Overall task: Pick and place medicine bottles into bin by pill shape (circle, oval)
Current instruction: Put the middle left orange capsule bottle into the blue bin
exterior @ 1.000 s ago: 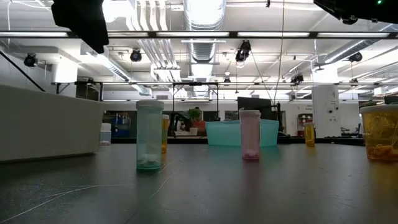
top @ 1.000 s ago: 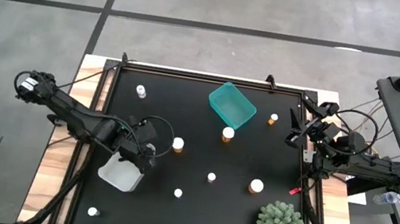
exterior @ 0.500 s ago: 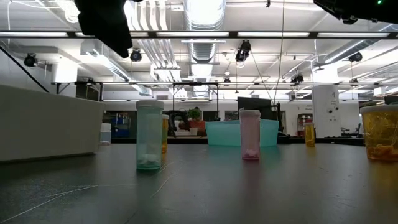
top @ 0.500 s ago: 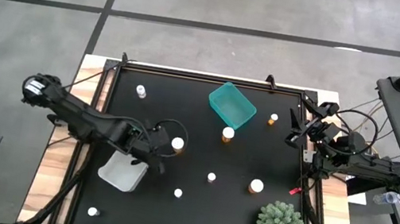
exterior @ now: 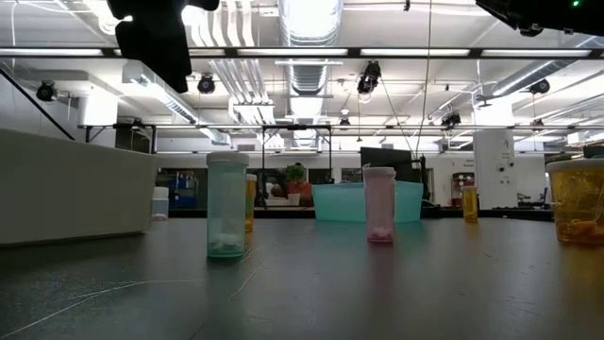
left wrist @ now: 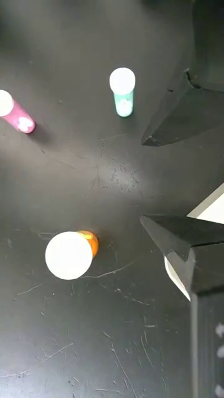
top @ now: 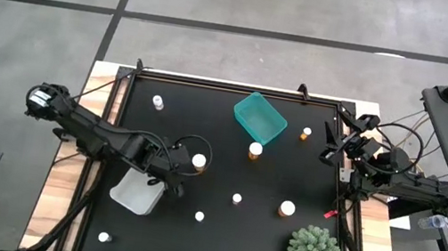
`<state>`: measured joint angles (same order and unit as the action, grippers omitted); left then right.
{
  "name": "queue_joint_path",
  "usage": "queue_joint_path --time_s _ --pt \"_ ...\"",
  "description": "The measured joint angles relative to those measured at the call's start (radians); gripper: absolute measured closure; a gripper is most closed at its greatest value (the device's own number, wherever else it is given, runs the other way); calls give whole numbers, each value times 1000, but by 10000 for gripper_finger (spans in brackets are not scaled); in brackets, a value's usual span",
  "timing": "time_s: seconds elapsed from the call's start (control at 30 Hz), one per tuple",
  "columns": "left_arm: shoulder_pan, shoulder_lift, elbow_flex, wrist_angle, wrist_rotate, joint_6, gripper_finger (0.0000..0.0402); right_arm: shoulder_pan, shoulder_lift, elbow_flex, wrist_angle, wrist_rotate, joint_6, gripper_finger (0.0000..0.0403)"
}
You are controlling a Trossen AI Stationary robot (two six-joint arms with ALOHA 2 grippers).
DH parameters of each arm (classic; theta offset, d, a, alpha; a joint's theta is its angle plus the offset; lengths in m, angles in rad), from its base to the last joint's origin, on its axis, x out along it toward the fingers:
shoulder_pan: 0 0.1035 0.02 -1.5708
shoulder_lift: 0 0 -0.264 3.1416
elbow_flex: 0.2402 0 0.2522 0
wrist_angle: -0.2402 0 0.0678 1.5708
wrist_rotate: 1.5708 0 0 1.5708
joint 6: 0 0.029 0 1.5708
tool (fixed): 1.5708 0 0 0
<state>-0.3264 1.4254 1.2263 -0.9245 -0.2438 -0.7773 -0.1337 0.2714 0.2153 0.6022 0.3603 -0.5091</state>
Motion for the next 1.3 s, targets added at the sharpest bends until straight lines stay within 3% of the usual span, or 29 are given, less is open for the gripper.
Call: queue_joint_path --time_s 0.27,0.57,0.7,0.8,1.0,1.3 --pt "0 -2 0 -1 4 10 228 0 0 0 0 0 0 184" --pt "20 -32 4 -10 9 153 228 0 0 0 -5 -2 9 184" --pt "59 -62 4 -9 1 254 228 0 28 18 -28 -89 38 184" --pt "85 -88 4 -7 -80 315 228 0 90 60 -45 -133 77 184" --pt "79 -140 -4 6 -350 401 228 0 256 144 -119 -133 78 184" --pt "76 -236 -162 200 -382 600 228 2 479 246 -158 -134 109 184"
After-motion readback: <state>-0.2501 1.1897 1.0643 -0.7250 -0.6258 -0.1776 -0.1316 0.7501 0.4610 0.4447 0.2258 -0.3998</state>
